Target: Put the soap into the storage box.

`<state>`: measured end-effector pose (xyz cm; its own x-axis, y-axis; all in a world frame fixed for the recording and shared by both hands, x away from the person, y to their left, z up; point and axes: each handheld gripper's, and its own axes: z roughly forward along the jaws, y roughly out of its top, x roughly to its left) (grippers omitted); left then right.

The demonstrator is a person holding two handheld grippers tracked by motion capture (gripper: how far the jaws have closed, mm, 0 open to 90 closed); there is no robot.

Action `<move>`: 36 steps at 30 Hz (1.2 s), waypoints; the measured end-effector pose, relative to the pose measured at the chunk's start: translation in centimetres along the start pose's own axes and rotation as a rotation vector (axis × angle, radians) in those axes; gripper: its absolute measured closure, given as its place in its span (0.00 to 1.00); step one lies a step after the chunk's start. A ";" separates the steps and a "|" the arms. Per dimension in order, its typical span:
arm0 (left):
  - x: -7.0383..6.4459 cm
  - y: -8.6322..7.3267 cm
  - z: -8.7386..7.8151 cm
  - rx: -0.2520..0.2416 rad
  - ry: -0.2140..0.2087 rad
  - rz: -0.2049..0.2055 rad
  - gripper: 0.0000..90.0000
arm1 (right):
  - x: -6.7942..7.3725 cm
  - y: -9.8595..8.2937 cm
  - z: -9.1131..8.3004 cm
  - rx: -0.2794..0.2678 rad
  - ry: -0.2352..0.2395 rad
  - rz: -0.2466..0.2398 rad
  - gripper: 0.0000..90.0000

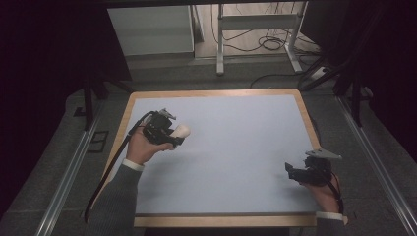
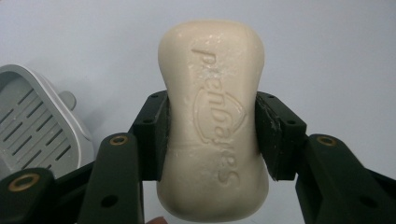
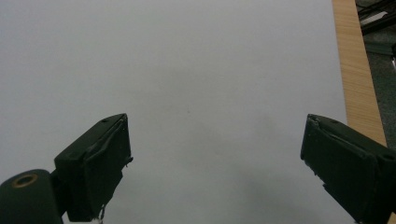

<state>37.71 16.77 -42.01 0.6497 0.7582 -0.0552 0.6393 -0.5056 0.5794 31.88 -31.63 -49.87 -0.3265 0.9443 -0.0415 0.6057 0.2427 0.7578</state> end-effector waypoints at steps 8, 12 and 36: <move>0.7 0.0 -0.1 0.002 0.014 -0.015 0.55 | 0.0 0.0 -0.1 -0.003 0.002 0.004 0.09; 1.3 0.1 -0.1 0.006 0.022 -0.027 0.55 | 0.0 0.0 0.0 0.001 0.000 0.003 0.09; 3.8 0.6 0.7 0.024 0.047 -0.089 0.55 | -0.1 -0.1 0.0 0.003 0.000 0.009 0.09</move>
<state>40.85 19.03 -42.46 0.5703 0.8187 -0.0665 0.7033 -0.4449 0.5545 31.90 -31.76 -49.94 -0.3206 0.9466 -0.0349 0.6106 0.2347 0.7563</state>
